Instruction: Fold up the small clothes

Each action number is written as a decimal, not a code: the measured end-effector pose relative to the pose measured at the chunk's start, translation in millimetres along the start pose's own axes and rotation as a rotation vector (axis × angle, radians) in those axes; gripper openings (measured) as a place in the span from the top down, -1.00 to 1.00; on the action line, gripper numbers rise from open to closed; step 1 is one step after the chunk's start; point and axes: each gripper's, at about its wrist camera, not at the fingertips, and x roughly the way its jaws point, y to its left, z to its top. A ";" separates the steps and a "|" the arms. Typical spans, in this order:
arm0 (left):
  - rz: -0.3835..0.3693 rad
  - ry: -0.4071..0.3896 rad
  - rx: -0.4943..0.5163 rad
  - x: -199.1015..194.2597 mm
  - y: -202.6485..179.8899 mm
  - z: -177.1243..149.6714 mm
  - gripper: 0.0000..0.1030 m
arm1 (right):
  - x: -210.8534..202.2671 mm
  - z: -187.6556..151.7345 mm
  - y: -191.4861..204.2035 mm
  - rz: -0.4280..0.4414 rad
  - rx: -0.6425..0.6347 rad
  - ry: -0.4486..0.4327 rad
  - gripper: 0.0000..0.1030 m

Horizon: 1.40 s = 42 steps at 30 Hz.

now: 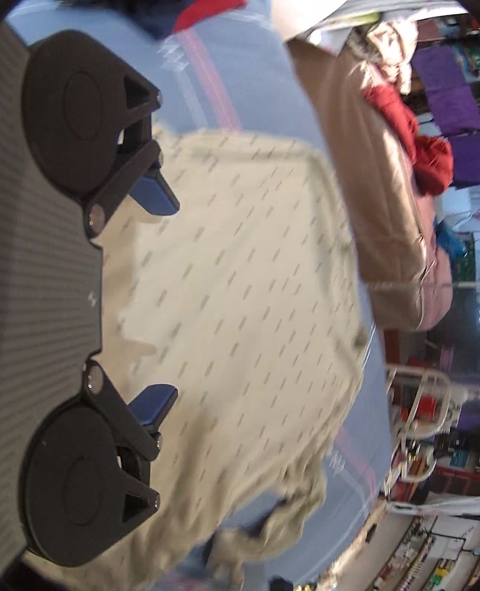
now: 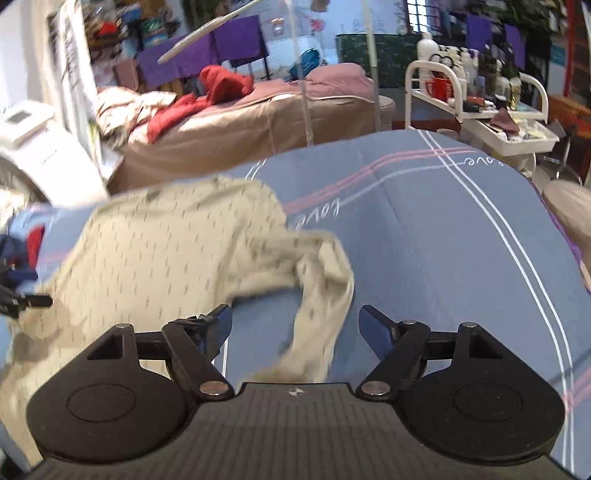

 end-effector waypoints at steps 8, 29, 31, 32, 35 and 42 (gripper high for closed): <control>-0.135 0.067 -0.205 -3.7 -41.6 -26.7 -0.93 | 12.7 -30.7 45.1 -0.036 -0.251 0.022 -0.39; -0.093 0.144 -0.162 -9.8 -67.0 -54.2 -0.94 | 46.7 -69.6 35.0 -0.183 -0.338 0.100 0.21; -0.092 0.145 -0.165 -11.1 -65.3 -54.6 -0.94 | 42.4 -67.1 26.6 -0.132 -0.249 0.119 0.85; -0.090 0.142 -0.167 -12.2 -64.5 -55.0 -0.94 | 36.7 -65.0 19.0 -0.089 -0.155 0.120 0.90; -0.089 0.140 -0.178 -13.4 -60.7 -55.1 -0.97 | 9.0 -56.8 -27.6 0.148 0.278 0.084 0.98; -0.113 0.142 -0.206 -10.7 -58.5 -52.9 -0.97 | -105.2 -42.2 -145.0 0.232 0.824 -0.217 0.98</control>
